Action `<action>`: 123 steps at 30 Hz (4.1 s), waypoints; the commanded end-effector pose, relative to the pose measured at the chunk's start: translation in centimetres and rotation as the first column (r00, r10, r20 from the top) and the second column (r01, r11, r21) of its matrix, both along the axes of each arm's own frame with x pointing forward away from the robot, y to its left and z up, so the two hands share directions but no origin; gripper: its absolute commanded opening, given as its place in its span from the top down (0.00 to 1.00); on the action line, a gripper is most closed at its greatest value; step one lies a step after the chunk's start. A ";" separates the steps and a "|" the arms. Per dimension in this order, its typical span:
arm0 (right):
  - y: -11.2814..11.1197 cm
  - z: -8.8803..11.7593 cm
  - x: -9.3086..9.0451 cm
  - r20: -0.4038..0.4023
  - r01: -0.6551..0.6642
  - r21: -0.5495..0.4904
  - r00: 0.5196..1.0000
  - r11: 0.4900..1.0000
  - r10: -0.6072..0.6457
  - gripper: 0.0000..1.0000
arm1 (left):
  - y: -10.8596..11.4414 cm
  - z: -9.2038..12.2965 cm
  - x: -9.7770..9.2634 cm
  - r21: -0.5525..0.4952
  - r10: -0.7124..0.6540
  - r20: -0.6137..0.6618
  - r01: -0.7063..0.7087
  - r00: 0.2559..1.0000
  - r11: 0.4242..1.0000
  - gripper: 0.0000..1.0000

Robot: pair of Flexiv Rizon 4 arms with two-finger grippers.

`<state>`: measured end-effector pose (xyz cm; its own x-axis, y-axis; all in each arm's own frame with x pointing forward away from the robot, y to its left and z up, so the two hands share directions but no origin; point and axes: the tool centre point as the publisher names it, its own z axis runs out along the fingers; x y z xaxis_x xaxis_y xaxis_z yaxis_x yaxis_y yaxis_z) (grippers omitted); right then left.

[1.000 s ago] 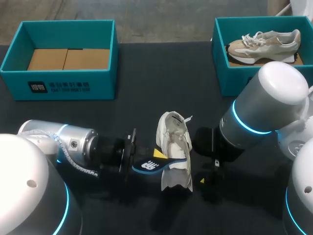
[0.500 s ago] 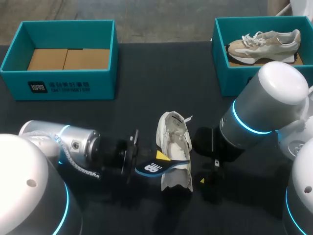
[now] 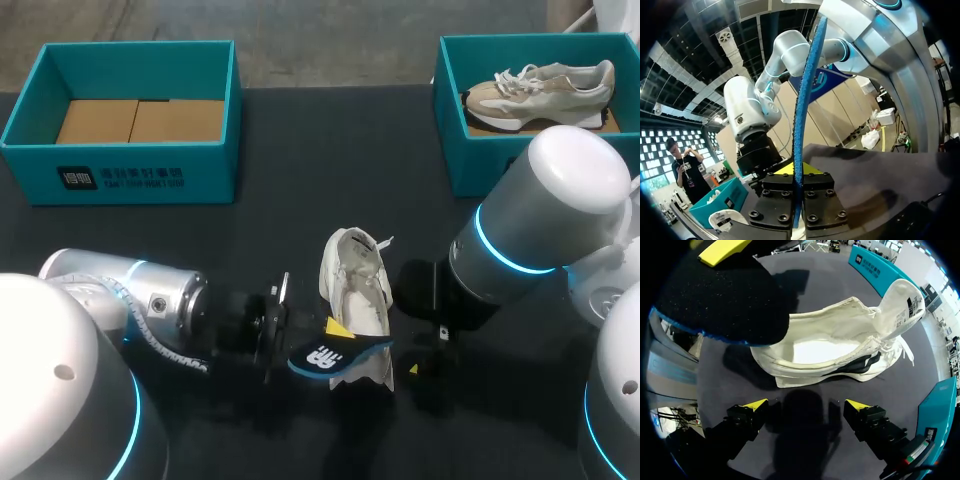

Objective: Take the shoe out of the shoebox, open the shoe tongue, remove and reinsert the insole, then place the shoe into the shoebox

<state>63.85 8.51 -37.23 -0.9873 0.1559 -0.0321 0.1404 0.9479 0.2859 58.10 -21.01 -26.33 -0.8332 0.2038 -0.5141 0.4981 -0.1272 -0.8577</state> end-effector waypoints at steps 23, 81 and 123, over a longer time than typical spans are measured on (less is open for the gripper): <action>0.1 -0.2 -0.1 0.001 0.001 0.001 1.000 1.000 -0.001 0.00 | -0.9 -1.2 0.0 0.027 0.026 0.015 -0.027 1.000 0.999 1.00; 0.1 -0.2 -0.1 0.001 0.001 0.001 1.000 1.000 -0.001 0.00 | -1.3 -4.1 2.5 0.026 0.117 0.099 -0.120 0.988 0.992 1.00; 0.1 -0.2 -0.1 0.001 0.001 0.001 1.000 1.000 -0.001 0.00 | -1.4 -6.1 5.1 0.090 0.176 0.099 -0.185 0.979 0.979 1.00</action>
